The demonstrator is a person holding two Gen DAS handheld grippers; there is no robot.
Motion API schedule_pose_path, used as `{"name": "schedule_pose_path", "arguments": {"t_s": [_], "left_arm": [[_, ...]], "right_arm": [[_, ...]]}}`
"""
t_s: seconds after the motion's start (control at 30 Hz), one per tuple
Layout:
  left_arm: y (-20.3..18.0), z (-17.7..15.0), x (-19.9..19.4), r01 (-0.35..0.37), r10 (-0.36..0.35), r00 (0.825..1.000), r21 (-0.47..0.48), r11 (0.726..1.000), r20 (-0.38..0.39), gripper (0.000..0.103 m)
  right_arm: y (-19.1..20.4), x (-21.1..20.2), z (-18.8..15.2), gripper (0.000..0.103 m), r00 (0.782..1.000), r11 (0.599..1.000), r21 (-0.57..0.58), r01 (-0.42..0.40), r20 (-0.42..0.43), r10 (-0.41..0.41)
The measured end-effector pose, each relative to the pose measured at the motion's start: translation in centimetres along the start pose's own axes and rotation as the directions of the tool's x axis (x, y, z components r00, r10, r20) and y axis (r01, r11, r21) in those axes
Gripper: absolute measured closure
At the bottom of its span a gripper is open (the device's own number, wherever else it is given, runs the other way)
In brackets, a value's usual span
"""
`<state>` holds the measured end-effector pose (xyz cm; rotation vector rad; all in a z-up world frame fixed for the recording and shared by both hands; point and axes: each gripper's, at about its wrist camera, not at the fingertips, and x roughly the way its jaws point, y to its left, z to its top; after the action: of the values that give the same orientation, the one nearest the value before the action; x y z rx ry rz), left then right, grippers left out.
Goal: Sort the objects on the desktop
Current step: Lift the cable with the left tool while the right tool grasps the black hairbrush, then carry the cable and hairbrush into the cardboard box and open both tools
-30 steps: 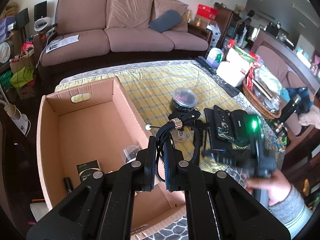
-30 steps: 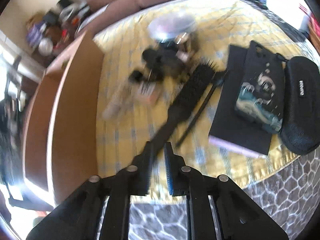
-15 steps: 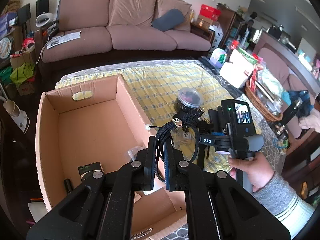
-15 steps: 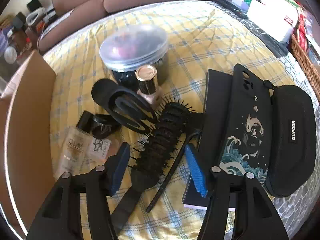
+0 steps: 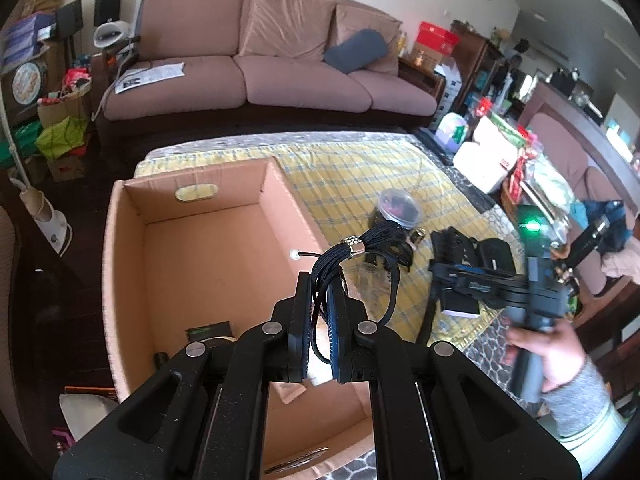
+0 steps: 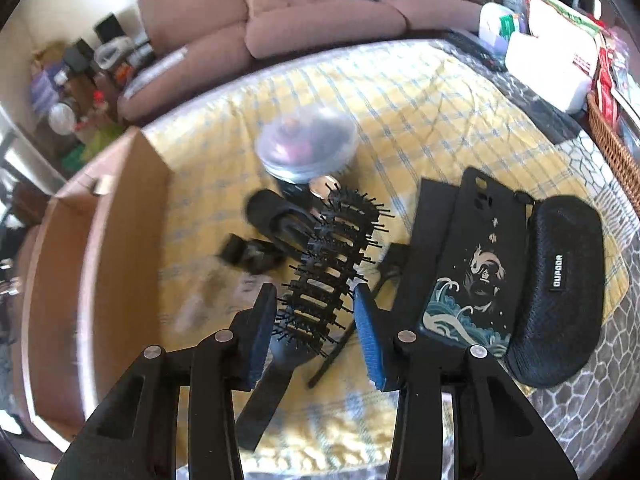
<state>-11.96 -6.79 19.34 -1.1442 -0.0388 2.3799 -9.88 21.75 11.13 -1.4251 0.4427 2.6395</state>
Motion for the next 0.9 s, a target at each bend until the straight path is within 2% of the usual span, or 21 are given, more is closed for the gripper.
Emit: {"name": "schedule_pose_path", "arguments": {"t_s": [0.23, 0.43, 0.6, 0.9], "left_arm": [[3.4, 0.7, -0.2, -0.078, 0.077, 0.997, -0.048, 0.996, -0.006, 0.096], [6.3, 1.3, 1.9, -0.131, 0.128, 0.991, -0.088, 0.987, -0.042, 0.096], [7.5, 1.8, 4.2, -0.161, 0.156, 0.985, -0.081, 0.984, -0.071, 0.096], [9.3, 3.1, 8.2, -0.223, 0.216, 0.969, -0.048, 0.974, -0.119, 0.096]], "right_arm": [[5.1, -7.1, 1.9, 0.063, 0.986, 0.989, -0.092, -0.112, 0.117, 0.122], [12.0, -8.9, 4.3, 0.063, 0.968, 0.957, -0.219, -0.190, 0.121, 0.219], [17.4, -5.9, 5.5, 0.063, 0.973, 0.931, -0.314, -0.185, 0.073, 0.218], [22.0, 3.4, 6.4, 0.063, 0.986, 0.922, -0.349, -0.165, -0.039, 0.161]]}}
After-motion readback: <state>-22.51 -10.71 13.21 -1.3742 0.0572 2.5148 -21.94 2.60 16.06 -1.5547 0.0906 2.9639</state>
